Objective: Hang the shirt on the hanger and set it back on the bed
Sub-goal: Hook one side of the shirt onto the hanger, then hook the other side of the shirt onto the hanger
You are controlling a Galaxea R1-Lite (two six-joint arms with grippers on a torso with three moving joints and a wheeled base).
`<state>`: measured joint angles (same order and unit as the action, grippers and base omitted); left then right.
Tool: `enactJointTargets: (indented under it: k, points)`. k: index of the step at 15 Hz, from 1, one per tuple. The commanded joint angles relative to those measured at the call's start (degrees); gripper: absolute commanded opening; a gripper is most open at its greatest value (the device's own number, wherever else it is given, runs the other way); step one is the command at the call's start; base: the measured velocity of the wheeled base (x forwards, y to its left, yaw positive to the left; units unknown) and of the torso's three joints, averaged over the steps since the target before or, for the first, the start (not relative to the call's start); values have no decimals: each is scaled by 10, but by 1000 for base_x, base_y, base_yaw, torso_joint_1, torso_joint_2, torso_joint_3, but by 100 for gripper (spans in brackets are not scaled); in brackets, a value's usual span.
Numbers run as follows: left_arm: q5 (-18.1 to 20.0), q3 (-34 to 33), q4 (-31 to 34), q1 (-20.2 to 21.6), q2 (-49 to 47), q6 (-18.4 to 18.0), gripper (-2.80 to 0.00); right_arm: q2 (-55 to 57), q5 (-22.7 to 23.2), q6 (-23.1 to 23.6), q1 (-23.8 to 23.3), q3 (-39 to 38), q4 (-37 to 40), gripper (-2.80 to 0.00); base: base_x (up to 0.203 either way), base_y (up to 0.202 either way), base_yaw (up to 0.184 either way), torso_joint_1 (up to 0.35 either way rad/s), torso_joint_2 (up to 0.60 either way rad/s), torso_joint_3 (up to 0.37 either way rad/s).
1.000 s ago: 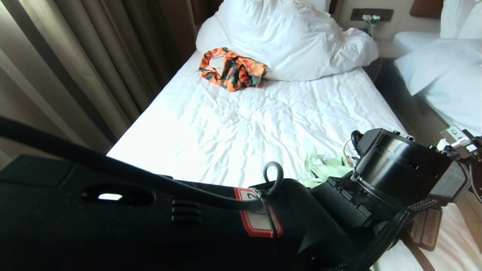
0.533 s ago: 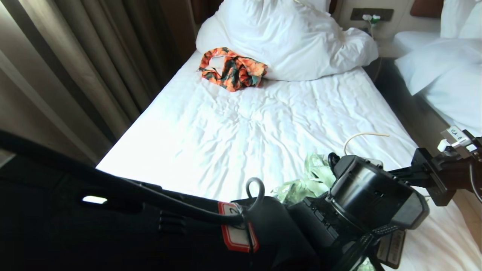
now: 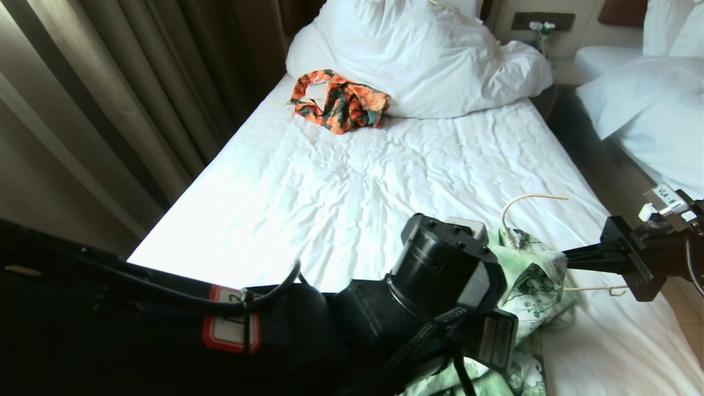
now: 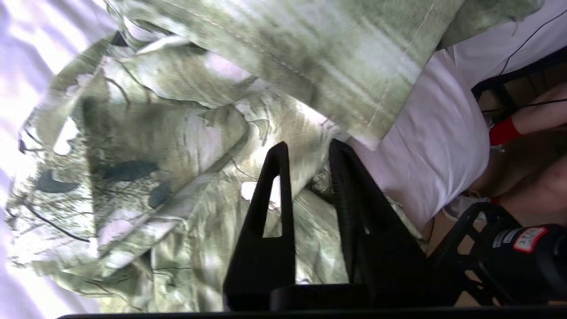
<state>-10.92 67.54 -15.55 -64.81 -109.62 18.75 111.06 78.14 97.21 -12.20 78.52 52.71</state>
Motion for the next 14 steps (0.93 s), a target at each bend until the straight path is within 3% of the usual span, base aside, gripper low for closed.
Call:
enactJointTargets:
  k: [1, 3, 4, 6, 9, 12, 14]
  points:
    - [17, -51, -56, 24, 30, -30, 0, 0, 5, 5, 0, 1, 2, -280, 0, 0, 0, 0, 0, 0]
    - [97, -110, -187, 72, 34, -97, 0, 2, 4, 5, -1, 2, 2, -280, 0, 0, 0, 0, 0, 0]
    - [131, -120, -221, 91, 25, -134, 0, 3, 4, 5, 0, 3, 2, -280, 0, 0, 0, 0, 0, 0]
    - [170, -115, -249, 117, 2, -190, 0, 5, 5, 5, 1, 3, 2, -280, 0, 0, 0, 0, 0, 0]
    - [244, -101, -245, 129, -7, -228, 0, 5, 5, 5, 4, 4, 2, -280, 0, 0, 0, 0, 0, 0]
    - [258, -83, -247, 139, -41, -270, 0, 5, 5, 5, 4, 6, 2, -280, 0, 0, 0, 0, 0, 0]
    - [259, -56, -246, 148, -61, -276, 0, 6, 5, 5, 3, 5, 2, -280, 0, 0, 0, 0, 0, 0]
